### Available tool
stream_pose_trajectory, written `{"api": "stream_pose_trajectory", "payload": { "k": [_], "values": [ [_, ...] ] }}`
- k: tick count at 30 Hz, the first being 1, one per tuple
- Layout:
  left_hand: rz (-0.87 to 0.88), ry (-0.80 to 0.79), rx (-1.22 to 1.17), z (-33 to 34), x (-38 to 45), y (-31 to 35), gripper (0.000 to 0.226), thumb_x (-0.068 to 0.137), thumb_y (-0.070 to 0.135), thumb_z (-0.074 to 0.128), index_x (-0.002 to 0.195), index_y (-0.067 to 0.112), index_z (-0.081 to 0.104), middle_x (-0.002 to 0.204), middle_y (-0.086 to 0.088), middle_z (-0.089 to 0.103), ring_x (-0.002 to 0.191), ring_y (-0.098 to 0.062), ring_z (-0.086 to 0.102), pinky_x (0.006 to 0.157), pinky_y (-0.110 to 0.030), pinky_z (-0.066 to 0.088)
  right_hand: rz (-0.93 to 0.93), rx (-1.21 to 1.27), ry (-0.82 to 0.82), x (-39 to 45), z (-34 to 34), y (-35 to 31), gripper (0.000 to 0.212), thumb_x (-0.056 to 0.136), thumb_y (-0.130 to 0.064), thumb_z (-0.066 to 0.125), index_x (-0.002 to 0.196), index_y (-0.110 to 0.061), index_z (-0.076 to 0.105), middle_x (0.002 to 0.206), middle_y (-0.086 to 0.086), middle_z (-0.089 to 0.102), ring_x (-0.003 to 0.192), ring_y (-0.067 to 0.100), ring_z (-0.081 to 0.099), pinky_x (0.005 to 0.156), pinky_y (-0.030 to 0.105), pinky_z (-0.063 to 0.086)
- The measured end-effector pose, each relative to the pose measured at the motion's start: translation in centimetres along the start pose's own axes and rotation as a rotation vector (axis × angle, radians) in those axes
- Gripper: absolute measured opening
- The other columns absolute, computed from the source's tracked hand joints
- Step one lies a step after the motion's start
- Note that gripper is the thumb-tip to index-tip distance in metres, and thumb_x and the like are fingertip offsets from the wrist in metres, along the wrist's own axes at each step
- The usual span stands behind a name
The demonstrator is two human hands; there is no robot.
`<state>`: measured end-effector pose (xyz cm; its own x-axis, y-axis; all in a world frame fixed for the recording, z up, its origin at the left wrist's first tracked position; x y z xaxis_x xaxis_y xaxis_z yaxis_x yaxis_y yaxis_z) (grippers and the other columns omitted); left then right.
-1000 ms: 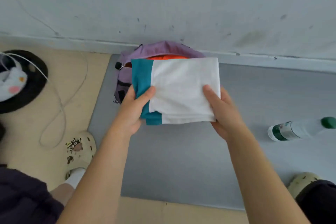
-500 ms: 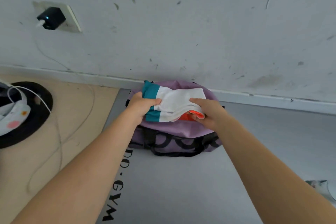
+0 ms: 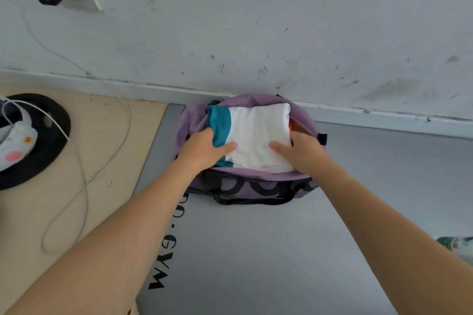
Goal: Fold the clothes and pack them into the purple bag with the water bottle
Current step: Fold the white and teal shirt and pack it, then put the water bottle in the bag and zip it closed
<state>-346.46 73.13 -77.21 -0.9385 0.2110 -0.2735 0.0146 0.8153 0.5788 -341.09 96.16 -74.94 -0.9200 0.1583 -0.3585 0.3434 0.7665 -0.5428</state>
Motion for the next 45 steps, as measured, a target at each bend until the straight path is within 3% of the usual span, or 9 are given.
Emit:
{"api": "stream_pose_trajectory", "payload": {
  "k": [4, 8, 11, 13, 16, 19, 30, 38, 45],
  "values": [
    [0.133, 0.019, 0.504, -1.0, -1.7, 1.1, 0.067, 0.084, 0.081, 0.021, 0.093, 0.023, 0.054, 0.076, 0.012, 0.058, 0.068, -0.011, 0.047, 0.090, -0.040, 0.036, -0.011, -0.369, 0.072, -2.6, -1.2, 1.0, 0.064, 0.084, -0.074, 0.039, 0.058, -0.015, 0.043, 0.053, -0.001, 0.047, 0.051, 0.016, 0.048, 0.047, 0.028, 0.029],
    [0.261, 0.193, 0.750, -4.2, -3.2, 2.0, 0.074, 0.084, 0.080, 0.009, 0.053, 0.026, 0.050, 0.047, 0.010, 0.045, 0.050, -0.006, 0.036, 0.081, -0.037, 0.029, -0.117, -0.446, 0.125, -4.1, -2.7, 0.7, 0.071, 0.083, -0.077, 0.029, 0.052, -0.014, 0.040, 0.049, -0.001, 0.044, 0.048, 0.016, 0.046, 0.047, 0.028, 0.030],
    [0.176, 0.092, 0.802, -5.5, -2.4, 1.6, 0.072, 0.086, 0.079, 0.008, 0.059, 0.028, 0.051, 0.052, 0.008, 0.050, 0.062, -0.011, 0.050, 0.096, -0.042, 0.030, -0.162, -0.650, 0.018, -3.1, -3.6, 0.0, 0.086, 0.081, -0.071, -0.002, 0.084, -0.019, 0.066, 0.063, 0.000, 0.050, 0.056, 0.014, 0.045, 0.065, 0.032, 0.036],
    [0.085, 0.026, 0.815, -5.9, -1.3, 1.2, 0.081, 0.084, 0.080, 0.006, 0.077, 0.026, 0.066, 0.073, 0.004, 0.065, 0.082, -0.016, 0.059, 0.100, -0.043, 0.026, -0.229, -0.808, -0.017, -2.3, -4.3, -0.6, 0.086, 0.079, -0.059, -0.013, 0.125, -0.037, 0.056, 0.069, -0.001, 0.050, 0.059, 0.014, 0.042, 0.077, 0.036, 0.032],
    [0.020, 0.057, 0.781, -5.9, 0.1, 1.0, 0.093, 0.082, 0.083, 0.012, 0.131, 0.015, 0.053, 0.128, -0.007, 0.062, 0.114, -0.025, 0.057, 0.101, -0.048, 0.033, -0.165, -0.839, 0.084, -0.4, -5.0, 0.1, 0.078, 0.082, -0.064, -0.007, 0.135, -0.035, 0.042, 0.094, 0.000, 0.061, 0.081, 0.019, 0.055, 0.099, 0.048, 0.028],
    [0.069, 0.138, 0.700, -5.8, 0.7, 1.5, 0.095, 0.082, 0.082, 0.018, 0.146, 0.012, 0.026, 0.148, -0.009, 0.044, 0.124, -0.029, 0.052, 0.098, -0.050, 0.039, -0.176, -0.718, 0.298, 1.0, -5.3, 0.4, 0.082, 0.084, -0.074, 0.008, 0.136, -0.017, 0.036, 0.126, 0.007, 0.055, 0.104, 0.025, 0.059, 0.090, 0.044, 0.033],
    [0.166, 0.201, 0.755, -8.2, -6.1, 3.5, 0.092, 0.081, 0.081, 0.008, 0.148, 0.020, 0.021, 0.148, -0.003, 0.045, 0.111, -0.026, 0.061, 0.086, -0.043, 0.040, -0.236, -0.758, 0.420, -6.1, -7.8, 1.0, 0.072, 0.086, -0.069, 0.003, 0.136, -0.027, 0.033, 0.128, -0.002, 0.057, 0.083, 0.025, 0.065, 0.076, 0.039, 0.025],
    [0.237, 0.170, 0.751, -8.9, -13.2, 10.2, 0.097, 0.079, 0.083, 0.003, 0.153, 0.021, 0.013, 0.157, -0.001, 0.034, 0.120, -0.025, 0.057, 0.091, -0.046, 0.042, -0.095, -0.702, 0.440, -17.3, -13.2, 2.5, 0.073, 0.089, -0.071, 0.011, 0.144, -0.029, 0.032, 0.141, -0.005, 0.050, 0.104, 0.025, 0.061, 0.087, 0.041, 0.031],
    [0.226, 0.013, 0.690, -2.6, -17.3, 13.0, 0.092, 0.084, 0.081, 0.016, 0.153, 0.020, 0.012, 0.158, -0.003, 0.030, 0.124, -0.026, 0.054, 0.088, -0.041, 0.045, 0.068, -0.580, 0.344, -23.4, -12.2, 7.8, 0.064, 0.092, -0.067, 0.017, 0.142, -0.028, 0.030, 0.140, -0.002, 0.050, 0.107, 0.026, 0.060, 0.089, 0.043, 0.032]
  ]
}}
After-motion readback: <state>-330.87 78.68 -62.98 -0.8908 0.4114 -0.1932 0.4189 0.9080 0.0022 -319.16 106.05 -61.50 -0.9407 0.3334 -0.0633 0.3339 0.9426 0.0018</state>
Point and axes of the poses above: each hand's wrist, its own x-axis towards the middle knuckle, its own z-axis out of the palm, y = z × x, the point moved 4 cm from there along x, towards the middle knuckle
